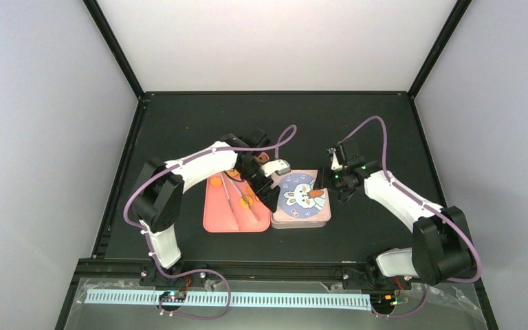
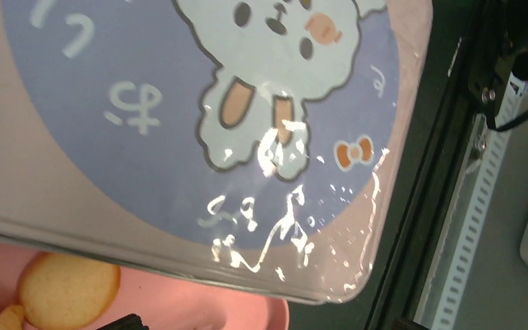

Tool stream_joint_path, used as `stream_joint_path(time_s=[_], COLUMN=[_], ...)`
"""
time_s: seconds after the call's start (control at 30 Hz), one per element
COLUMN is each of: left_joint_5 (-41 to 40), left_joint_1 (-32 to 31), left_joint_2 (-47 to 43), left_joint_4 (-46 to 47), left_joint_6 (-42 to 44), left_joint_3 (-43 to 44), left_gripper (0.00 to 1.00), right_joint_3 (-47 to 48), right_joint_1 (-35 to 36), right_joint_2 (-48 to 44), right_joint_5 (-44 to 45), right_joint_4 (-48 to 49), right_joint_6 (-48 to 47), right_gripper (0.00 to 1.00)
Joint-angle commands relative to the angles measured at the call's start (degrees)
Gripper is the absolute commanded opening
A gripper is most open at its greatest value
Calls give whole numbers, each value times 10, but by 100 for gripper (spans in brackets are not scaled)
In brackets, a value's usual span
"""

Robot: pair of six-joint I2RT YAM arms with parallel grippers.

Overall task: Pack the cookies
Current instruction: Press the box lid onto the packing box.

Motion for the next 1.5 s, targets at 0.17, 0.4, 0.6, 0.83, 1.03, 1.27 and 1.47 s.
stream_joint_path(time_s=[0.17, 0.4, 0.6, 0.83, 1.03, 1.27, 1.47], left_joint_5=[72, 94, 102, 91, 54, 53, 48], left_joint_1=[35, 34, 35, 35, 40, 51, 51], left_joint_2=[25, 55, 66, 60, 50, 52, 43], left_joint_4=[121, 155, 170, 180, 191, 186, 166], left_joint_6=[-107, -118, -124, -121, -123, -132, -121], left_joint_3=[-9, -24, -35, -53, -78, -60, -39], left_gripper=[94, 88, 82, 61, 50, 50, 63], right_joint_3=[-31, -25, -26, -25, 41, 56, 60], right_joint_1=[6, 32, 48, 48, 48, 47, 47], right_joint_2=[-19, -22, -13, -20, -49, -23, 11], right_joint_5=[-29, -26, -23, 0, 65, 66, 60], right_joint_4=[36, 37, 42, 24, -47, -51, -5], right_joint_6=[30, 53, 65, 54, 18, 6, 5], right_gripper=[59, 58, 57, 57, 58, 60, 55])
